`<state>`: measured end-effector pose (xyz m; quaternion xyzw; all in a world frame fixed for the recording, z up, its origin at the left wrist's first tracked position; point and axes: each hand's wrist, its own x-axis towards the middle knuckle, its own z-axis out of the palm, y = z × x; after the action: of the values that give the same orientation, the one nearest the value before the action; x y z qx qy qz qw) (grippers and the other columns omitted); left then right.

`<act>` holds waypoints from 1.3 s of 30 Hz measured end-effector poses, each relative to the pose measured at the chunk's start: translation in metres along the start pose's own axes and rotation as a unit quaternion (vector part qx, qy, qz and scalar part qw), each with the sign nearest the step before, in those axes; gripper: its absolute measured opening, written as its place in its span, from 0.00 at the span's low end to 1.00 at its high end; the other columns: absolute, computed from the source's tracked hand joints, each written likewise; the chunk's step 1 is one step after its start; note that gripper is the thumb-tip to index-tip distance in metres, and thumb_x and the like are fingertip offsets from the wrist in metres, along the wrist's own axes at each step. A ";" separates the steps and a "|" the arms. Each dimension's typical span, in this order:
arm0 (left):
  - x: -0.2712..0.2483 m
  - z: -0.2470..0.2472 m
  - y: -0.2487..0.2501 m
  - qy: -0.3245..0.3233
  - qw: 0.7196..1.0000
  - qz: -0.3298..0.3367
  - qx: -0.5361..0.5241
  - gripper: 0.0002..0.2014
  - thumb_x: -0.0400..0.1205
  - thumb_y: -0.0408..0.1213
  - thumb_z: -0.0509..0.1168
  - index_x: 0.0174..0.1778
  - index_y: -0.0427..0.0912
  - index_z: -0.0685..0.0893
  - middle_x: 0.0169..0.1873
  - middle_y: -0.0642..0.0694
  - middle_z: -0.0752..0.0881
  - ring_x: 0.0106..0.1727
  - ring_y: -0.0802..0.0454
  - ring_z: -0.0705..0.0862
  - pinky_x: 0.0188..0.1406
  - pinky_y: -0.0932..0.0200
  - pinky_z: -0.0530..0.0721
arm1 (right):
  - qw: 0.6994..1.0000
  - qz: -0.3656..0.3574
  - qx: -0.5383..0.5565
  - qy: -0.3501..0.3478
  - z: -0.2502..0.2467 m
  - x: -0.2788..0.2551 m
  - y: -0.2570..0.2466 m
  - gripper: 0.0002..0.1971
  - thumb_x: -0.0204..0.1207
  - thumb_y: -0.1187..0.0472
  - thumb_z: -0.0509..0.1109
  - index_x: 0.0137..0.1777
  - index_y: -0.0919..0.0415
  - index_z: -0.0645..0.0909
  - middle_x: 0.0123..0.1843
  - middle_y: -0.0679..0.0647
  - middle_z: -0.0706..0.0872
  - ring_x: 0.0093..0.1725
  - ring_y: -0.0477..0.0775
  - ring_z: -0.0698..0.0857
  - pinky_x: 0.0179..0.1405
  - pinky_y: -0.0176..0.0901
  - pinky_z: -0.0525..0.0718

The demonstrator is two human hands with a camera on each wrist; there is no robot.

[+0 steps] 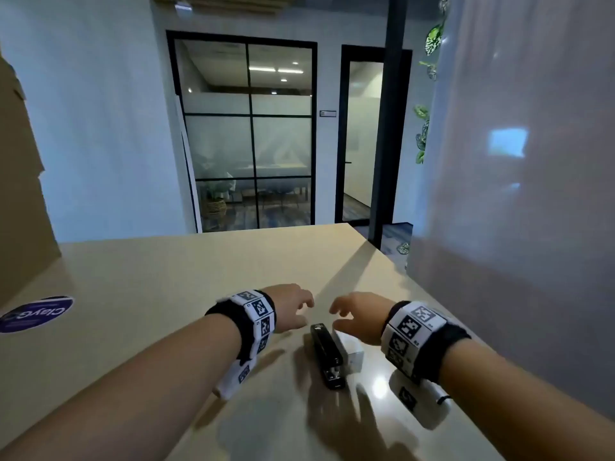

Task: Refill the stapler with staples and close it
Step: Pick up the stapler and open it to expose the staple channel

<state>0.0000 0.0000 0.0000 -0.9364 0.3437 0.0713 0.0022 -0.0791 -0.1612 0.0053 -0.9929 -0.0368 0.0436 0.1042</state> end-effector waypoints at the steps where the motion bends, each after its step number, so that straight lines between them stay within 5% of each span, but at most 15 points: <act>1: 0.003 0.004 0.003 -0.018 1.000 -0.002 0.000 0.24 0.83 0.43 0.61 0.76 0.48 0.71 0.71 0.43 0.77 0.69 0.43 0.78 0.68 0.46 0.77 | 1.000 0.007 -0.011 -0.015 0.006 0.002 0.002 0.20 0.80 0.50 0.63 0.70 0.54 0.76 0.69 0.53 0.83 0.67 0.57 0.81 0.68 0.46 0.78; 5: 0.014 0.019 0.016 -0.049 0.998 0.031 -0.001 0.26 0.82 0.37 0.62 0.78 0.48 0.69 0.77 0.43 0.73 0.75 0.43 0.74 0.74 0.49 0.73 | 0.997 0.020 -0.051 -0.055 0.025 0.006 0.007 0.18 0.77 0.48 0.65 0.62 0.57 0.81 0.61 0.57 0.87 0.61 0.60 0.84 0.62 0.49 0.81; 8: 0.015 0.022 0.024 -0.055 0.997 0.054 0.010 0.22 0.80 0.35 0.65 0.72 0.45 0.78 0.69 0.41 0.81 0.68 0.40 0.81 0.68 0.49 0.79 | 0.996 0.027 -0.065 -0.058 0.025 0.006 0.004 0.22 0.77 0.43 0.65 0.58 0.61 0.84 0.57 0.59 0.88 0.58 0.60 0.85 0.57 0.50 0.82; 16: 0.009 0.023 0.008 -0.068 0.997 0.001 0.034 0.21 0.73 0.47 0.73 0.61 0.45 0.82 0.57 0.44 0.85 0.56 0.42 0.84 0.53 0.48 0.82 | 0.993 0.020 -0.071 -0.092 0.024 0.007 -0.008 0.22 0.75 0.43 0.66 0.54 0.62 0.86 0.46 0.58 0.89 0.42 0.58 0.83 0.43 0.48 0.80; 20: -0.011 0.024 -0.006 -0.086 0.994 -0.031 0.057 0.24 0.71 0.57 0.72 0.54 0.43 0.83 0.50 0.43 0.88 0.47 0.45 0.83 0.43 0.52 0.79 | 0.994 -0.003 -0.045 -0.097 0.029 0.004 -0.019 0.18 0.76 0.50 0.66 0.59 0.61 0.82 0.53 0.60 0.91 0.52 0.61 0.88 0.51 0.49 0.86; 28: -0.061 0.032 -0.042 -0.087 0.991 -0.092 0.041 0.21 0.69 0.62 0.71 0.41 0.47 0.78 0.38 0.49 0.83 0.39 0.48 0.79 0.33 0.57 0.72 | 0.991 -0.061 -0.038 -0.111 0.043 0.013 -0.060 0.18 0.77 0.56 0.68 0.67 0.55 0.77 0.63 0.55 0.84 0.63 0.59 0.83 0.51 0.45 0.76; 39: -0.121 0.037 -0.082 -0.112 0.979 -0.163 0.047 0.20 0.72 0.59 0.69 0.47 0.47 0.79 0.44 0.46 0.85 0.41 0.47 0.79 0.41 0.53 0.78 | 0.984 -0.100 0.014 -0.147 0.057 0.007 -0.115 0.35 0.77 0.59 0.67 0.82 0.53 0.55 0.71 0.53 0.83 0.71 0.57 0.79 0.70 0.48 0.76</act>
<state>-0.0431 0.1419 -0.0238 -0.9648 0.1868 0.1583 0.0961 -0.0847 -0.0371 -0.0268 -0.9654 -0.1498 0.1792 0.1157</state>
